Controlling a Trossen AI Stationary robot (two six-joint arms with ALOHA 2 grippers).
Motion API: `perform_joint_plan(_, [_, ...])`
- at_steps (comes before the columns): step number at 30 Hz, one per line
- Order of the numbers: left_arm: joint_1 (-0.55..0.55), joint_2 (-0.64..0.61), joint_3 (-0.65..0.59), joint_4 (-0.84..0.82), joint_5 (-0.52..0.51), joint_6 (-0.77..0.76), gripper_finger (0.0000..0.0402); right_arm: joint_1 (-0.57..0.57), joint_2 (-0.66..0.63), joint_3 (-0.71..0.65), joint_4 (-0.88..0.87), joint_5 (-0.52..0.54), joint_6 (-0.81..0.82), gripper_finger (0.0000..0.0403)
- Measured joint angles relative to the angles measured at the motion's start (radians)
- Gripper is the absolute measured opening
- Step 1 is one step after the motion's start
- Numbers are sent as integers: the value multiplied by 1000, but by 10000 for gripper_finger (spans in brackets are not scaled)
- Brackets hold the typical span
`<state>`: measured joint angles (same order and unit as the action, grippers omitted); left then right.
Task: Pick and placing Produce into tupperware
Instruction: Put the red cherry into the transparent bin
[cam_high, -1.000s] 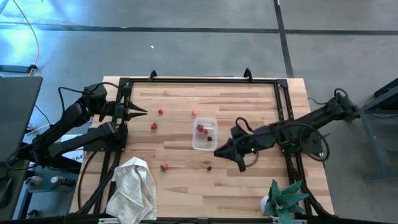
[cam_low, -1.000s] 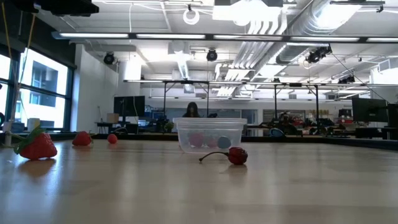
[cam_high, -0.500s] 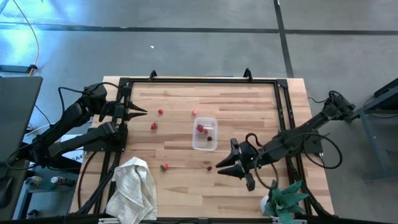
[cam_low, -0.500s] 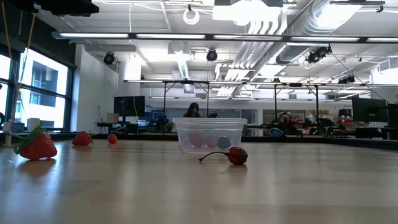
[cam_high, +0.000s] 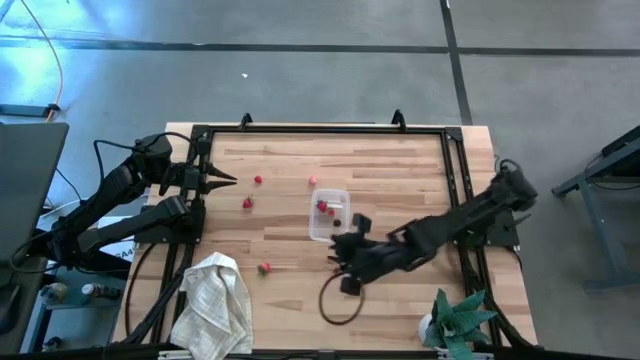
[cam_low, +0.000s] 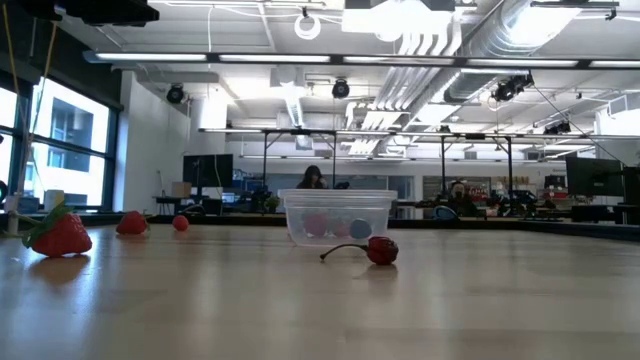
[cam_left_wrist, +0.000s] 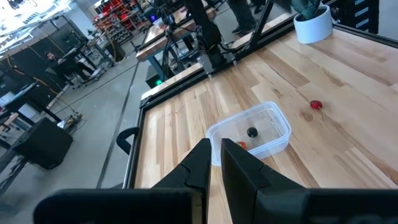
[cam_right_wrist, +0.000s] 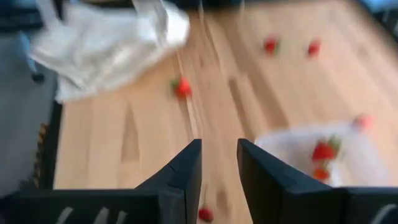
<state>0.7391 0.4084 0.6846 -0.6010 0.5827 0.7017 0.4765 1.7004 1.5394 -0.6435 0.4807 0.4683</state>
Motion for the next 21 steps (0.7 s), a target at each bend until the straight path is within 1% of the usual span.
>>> perform_joint_plan(7, [0,0,0,0,0,0,28,-7,150,-5,-13,-68,212,94])
perform_joint_plan(13, [0,0,0,0,0,0,28,-18,227,-6,-14,-123,344,94])
perform_joint_plan(15, [0,0,0,1,0,0,28,-24,243,-6,-31,-132,362,94])
perform_joint_plan(21, [0,0,0,1,0,0,28,-33,276,-6,-101,-158,328,94])
